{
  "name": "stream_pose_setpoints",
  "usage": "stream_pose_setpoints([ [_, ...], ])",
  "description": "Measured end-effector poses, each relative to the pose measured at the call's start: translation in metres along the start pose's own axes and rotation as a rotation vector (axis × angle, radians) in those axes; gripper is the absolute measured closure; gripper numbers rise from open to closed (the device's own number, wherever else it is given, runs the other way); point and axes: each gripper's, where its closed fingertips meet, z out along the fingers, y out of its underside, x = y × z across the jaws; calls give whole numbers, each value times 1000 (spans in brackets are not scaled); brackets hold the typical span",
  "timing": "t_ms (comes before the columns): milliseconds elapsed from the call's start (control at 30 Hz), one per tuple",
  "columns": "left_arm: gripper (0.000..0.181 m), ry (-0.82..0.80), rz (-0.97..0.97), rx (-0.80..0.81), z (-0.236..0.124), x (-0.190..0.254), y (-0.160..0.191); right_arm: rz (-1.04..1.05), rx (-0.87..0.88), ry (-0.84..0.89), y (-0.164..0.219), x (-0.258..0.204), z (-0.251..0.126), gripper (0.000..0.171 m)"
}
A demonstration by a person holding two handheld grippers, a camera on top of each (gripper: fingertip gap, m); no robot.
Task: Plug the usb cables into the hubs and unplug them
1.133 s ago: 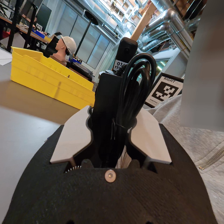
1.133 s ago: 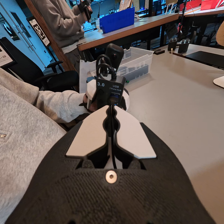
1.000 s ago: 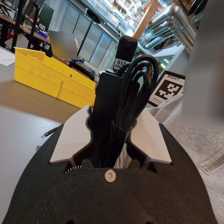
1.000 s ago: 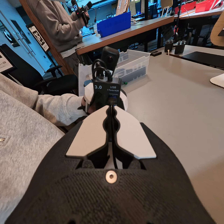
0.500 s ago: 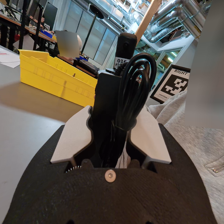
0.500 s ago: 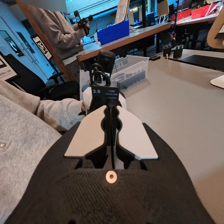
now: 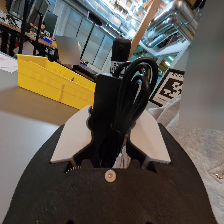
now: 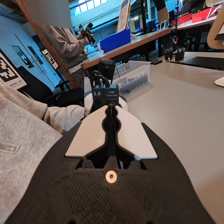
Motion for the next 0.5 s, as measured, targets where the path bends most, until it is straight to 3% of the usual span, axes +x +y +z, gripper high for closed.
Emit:
stream_pose_setpoints([
  [233, 123, -50, 20, 93, -13, -7, -16, 23, 56, 28, -8, 7, -8, 165],
  [367, 146, -97, 87, 60, -13, -9, -13, 4, 43, 80, -6, 13, -9, 165],
  [500, 142, -129, 94, 51, -12, -12, -12, -67, 7, 134, -4, 13, -6, 165],
])
